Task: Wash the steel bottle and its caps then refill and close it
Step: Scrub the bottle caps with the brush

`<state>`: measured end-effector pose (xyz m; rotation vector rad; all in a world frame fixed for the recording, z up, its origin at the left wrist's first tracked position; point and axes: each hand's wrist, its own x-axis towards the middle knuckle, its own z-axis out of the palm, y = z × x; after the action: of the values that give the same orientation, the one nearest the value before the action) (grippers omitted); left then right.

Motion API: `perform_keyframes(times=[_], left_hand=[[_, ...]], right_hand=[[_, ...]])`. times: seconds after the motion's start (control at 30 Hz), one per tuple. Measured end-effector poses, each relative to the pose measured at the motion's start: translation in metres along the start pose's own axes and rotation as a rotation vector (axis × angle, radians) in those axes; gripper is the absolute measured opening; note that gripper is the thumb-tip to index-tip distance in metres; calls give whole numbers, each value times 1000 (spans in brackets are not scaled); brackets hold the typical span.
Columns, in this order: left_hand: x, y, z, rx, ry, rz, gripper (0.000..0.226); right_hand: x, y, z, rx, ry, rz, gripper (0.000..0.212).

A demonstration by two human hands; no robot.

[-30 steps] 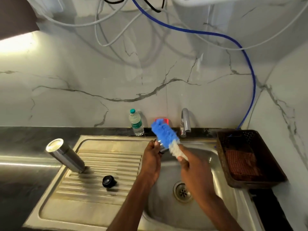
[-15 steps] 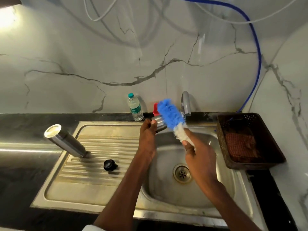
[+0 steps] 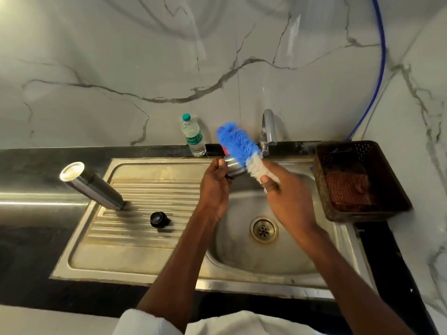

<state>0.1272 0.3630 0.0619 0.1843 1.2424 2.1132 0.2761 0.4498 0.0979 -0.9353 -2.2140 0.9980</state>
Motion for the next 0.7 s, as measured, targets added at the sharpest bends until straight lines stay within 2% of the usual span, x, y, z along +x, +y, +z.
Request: perform_keyframes(times=[0.07, 0.2, 0.27, 0.33, 0.43, 0.6, 0.7], left_hand=[[3, 5, -9, -111, 28, -32, 26], [2, 4, -16, -366, 55, -189, 30], [2, 2, -18, -440, 75, -232, 30], [7, 3, -21, -499, 104, -242, 34], [10, -2, -20, -567, 98, -256, 39], [10, -14, -12, -458, 15, -221, 38], [19, -9, -21, -416, 1, -73, 75]], right_hand=[[8, -2, -6, 155, -96, 98, 41], [25, 1, -12, 665, -401, 565, 35], [24, 8, -10, 867, -520, 693, 37], [13, 11, -5, 978, -556, 760, 35], [1, 12, 5, 1013, -520, 785, 34], [13, 9, 6, 922, -448, 773, 32], [-9, 4, 12, 896, -462, 757, 19]])
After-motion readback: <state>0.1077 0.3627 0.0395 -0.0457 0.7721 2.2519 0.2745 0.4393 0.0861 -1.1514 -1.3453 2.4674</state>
